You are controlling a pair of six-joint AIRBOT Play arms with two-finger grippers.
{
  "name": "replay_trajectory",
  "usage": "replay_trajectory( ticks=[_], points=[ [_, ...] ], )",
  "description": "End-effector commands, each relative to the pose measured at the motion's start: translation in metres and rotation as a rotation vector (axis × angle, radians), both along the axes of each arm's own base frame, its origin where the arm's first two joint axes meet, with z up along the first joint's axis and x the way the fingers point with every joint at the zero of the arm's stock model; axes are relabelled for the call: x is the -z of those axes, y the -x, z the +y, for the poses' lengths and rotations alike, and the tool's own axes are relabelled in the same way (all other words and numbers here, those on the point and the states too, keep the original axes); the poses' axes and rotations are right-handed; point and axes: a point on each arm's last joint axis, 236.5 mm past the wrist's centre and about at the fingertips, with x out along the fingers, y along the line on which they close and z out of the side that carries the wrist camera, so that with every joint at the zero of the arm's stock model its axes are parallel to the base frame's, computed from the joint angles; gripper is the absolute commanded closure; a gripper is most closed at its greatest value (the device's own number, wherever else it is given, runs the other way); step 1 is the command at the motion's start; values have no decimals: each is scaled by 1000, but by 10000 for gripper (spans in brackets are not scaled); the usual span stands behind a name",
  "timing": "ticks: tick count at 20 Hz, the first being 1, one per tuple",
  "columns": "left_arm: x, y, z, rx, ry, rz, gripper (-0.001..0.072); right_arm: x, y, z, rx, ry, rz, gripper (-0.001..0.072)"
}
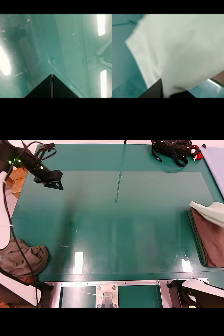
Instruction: Fold the shirts.
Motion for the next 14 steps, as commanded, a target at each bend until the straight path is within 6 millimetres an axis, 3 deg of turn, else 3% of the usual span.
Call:
replay_trajectory(
  ticks=[1,2,3,4,5,7,9,10,11,13,14],
  points=[
    [-2,8,-6,22,27,26,684,56,68,11,74,-60,299,692],
    [-2,8,-6,22,27,27,684,73,87,13,77,-68,378,602],
    [-2,8,-6,22,27,26,684,86,101,15,76,-75,439,345],
    [-2,7,-6,21,27,24,684,97,111,18,72,-90,485,144],
    [-2,7,-7,21,28,23,684,101,113,19,68,-100,500,144],
    [-6,6,-11,23,49,13,685,91,96,11,57,-76,455,145],
    [-20,8,-15,25,68,-16,685,69,53,4,-9,-5,358,178],
    [-31,8,-18,23,81,-45,685,56,25,6,-68,42,288,376],
    [-44,9,-18,12,84,-77,685,45,-7,15,-145,74,206,667],
    [-65,17,-18,-12,87,-109,685,31,-60,52,-291,92,76,692],
    [-75,22,-18,-19,88,-120,685,29,-77,74,-369,91,46,694]
  ],
)
